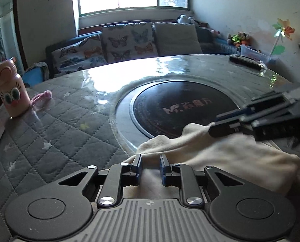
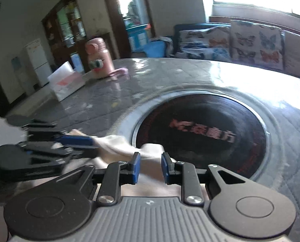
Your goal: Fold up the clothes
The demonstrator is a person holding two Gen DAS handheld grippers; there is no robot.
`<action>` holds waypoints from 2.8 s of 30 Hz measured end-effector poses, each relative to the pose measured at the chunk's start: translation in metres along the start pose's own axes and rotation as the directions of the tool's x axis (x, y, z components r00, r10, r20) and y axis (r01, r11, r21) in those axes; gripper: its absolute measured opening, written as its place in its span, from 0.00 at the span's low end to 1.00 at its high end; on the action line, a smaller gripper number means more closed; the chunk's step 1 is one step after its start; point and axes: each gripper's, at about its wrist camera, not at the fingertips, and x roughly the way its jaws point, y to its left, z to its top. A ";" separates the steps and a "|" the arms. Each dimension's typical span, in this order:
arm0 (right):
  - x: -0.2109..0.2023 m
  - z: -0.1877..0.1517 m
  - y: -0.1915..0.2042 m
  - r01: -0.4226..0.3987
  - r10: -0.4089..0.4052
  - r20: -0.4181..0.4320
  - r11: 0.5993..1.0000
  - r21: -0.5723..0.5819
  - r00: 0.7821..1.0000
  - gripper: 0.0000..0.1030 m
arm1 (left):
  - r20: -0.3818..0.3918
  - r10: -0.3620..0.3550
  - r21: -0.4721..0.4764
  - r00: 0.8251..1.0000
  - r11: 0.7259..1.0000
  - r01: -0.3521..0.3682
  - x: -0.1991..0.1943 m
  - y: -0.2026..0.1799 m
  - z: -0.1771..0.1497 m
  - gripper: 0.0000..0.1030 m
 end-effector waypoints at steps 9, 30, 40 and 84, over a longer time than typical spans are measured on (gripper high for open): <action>0.031 0.007 0.012 0.020 -0.020 -0.030 1.000 -0.008 0.999 0.22 | 0.007 0.020 -0.039 1.000 0.999 -0.020 0.005 0.007 0.002 0.22; -0.012 -0.007 0.022 0.026 -0.025 0.018 0.997 -0.077 1.000 0.23 | 0.068 -0.020 -0.022 0.997 1.000 0.021 -0.023 -0.013 0.001 0.22; -0.025 -0.036 -0.016 0.108 -0.108 -0.005 0.994 0.005 0.994 0.23 | 0.017 -0.048 -0.008 0.999 0.999 0.048 -0.003 -0.029 -0.006 0.25; -0.089 -0.075 0.006 0.052 -0.051 0.021 0.993 -0.103 0.999 0.20 | 0.067 -0.038 -0.117 0.997 0.992 0.046 -0.099 -0.015 -0.080 0.27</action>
